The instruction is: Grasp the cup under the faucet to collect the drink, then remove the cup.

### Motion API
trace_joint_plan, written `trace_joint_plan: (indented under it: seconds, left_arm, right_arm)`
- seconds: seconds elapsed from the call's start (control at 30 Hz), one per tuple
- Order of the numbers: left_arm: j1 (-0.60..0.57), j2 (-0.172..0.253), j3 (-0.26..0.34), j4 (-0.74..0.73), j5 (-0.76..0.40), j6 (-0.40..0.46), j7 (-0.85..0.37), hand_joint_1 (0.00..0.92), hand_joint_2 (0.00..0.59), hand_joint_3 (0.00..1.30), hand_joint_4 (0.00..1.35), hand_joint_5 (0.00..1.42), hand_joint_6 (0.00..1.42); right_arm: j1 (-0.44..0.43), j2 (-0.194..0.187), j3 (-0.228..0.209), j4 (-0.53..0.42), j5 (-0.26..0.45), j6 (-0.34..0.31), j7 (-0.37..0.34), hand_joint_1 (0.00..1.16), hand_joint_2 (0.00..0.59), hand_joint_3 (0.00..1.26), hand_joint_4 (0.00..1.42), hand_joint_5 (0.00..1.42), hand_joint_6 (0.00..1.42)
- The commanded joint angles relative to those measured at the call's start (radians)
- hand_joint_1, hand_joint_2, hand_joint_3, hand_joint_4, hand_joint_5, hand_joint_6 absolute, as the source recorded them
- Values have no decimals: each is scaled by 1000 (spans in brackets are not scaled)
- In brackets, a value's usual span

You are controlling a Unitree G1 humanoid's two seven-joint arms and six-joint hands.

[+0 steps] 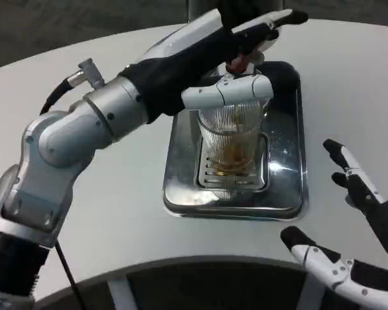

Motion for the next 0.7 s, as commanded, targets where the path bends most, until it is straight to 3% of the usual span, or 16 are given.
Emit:
trace_joint_plan:
  seconds: [0.03, 0.43, 0.7]
  left_arm:
    - [34, 16, -24, -15, 13, 3, -40, 0, 96, 89, 0, 60, 197]
    - [44, 32, -17, -45, 4, 11, -47, 0, 99, 89, 0, 60, 194]
    - [44, 46, -10, -58, -6, 20, -57, 0, 100, 89, 0, 60, 195]
  right_arm:
    - [-37, 13, 77, 21, -45, 38, -77, 627, 295, 0, 0, 70, 106]
    - [-132, 13, 194, 194, -88, 79, -281, 633, 292, 0, 0, 51, 96]
    - [-203, 14, 226, 307, -77, 112, -381, 630, 290, 0, 0, 50, 96]
